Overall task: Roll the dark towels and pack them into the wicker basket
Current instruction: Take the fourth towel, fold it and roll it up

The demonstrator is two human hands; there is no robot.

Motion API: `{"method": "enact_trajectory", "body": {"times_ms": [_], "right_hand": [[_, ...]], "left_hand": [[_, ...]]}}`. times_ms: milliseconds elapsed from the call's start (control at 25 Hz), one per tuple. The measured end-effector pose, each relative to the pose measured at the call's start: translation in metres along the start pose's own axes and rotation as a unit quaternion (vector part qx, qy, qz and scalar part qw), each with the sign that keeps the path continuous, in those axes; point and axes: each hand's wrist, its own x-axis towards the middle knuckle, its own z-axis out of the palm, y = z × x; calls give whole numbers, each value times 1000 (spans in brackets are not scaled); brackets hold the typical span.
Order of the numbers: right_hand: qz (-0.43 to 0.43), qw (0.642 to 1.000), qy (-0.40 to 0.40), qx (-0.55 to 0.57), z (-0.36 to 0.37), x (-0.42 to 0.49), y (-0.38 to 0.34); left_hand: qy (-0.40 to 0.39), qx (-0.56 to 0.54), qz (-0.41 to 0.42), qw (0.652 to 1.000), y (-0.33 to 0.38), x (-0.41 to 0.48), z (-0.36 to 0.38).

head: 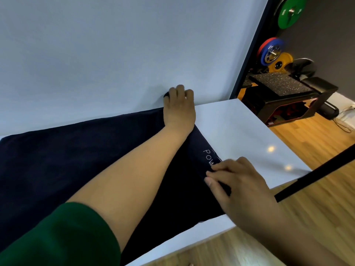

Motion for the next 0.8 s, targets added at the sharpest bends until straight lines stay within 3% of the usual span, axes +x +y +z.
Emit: {"method": "enact_trajectory", "body": {"times_ms": [80, 200, 360, 600, 680, 800], "right_hand": [[114, 990, -49, 70, -6, 11, 3], [224, 954, -172, 104, -7, 24, 18], [235, 934, -254, 85, -14, 44, 15], [131, 964, -222, -61, -9, 50, -13], [110, 968, -198, -105, -7, 45, -19], [30, 977, -98, -185, 11, 31, -34]], "left_hand": [[-35, 1, 127, 991, -7, 2, -6], [-122, -24, 241, 962, -29, 3, -9], [-131, -13, 338, 932, -50, -33, -13], [-242, -56, 247, 937, -42, -30, -39], [-236, -121, 177, 948, -35, -32, -47], [-226, -172, 27, 958, -11, -50, -47]]}}
